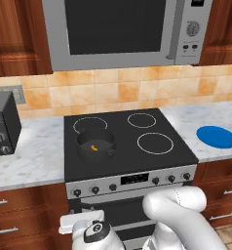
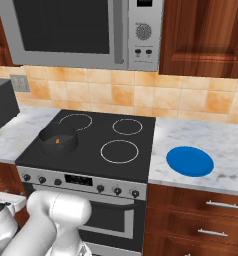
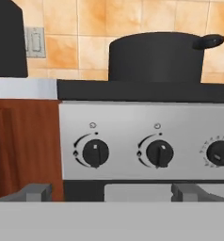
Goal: Retrieve the frozen meat and place it in the pot on a burner. Then turn the burner on.
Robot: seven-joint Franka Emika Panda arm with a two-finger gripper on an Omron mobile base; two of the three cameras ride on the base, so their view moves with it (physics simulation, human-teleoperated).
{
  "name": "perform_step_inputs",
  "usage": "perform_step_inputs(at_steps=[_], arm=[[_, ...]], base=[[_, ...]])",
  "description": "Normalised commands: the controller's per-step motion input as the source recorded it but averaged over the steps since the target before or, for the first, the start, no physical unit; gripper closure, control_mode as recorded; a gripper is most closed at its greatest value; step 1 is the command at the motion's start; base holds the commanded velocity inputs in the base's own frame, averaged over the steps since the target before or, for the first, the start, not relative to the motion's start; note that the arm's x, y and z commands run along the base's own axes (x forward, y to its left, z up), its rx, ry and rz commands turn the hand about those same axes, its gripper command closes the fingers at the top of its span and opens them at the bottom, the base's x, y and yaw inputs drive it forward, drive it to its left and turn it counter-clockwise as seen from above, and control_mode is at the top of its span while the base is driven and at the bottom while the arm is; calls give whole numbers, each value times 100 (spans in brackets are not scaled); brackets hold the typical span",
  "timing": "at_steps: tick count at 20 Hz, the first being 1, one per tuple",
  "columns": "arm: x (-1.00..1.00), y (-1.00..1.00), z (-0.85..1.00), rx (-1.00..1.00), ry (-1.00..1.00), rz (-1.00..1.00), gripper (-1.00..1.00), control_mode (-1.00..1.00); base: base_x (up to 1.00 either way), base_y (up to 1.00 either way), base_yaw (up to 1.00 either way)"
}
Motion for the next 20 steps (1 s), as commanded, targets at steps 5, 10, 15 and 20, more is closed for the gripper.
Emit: perform_step_inputs(at_steps=[5,10,15,20], arm=[[22,9,0,0,0,0,-100,-100],[27,4,-1,0,-1,0,-100,-100],[35,15,-4,0,-3,-2,-100,-100],[27,10,-1,0,-4,-1,-100,-100]], base=[[0,0,0],[0,0,0],[0,0,0],[0,0,0]])
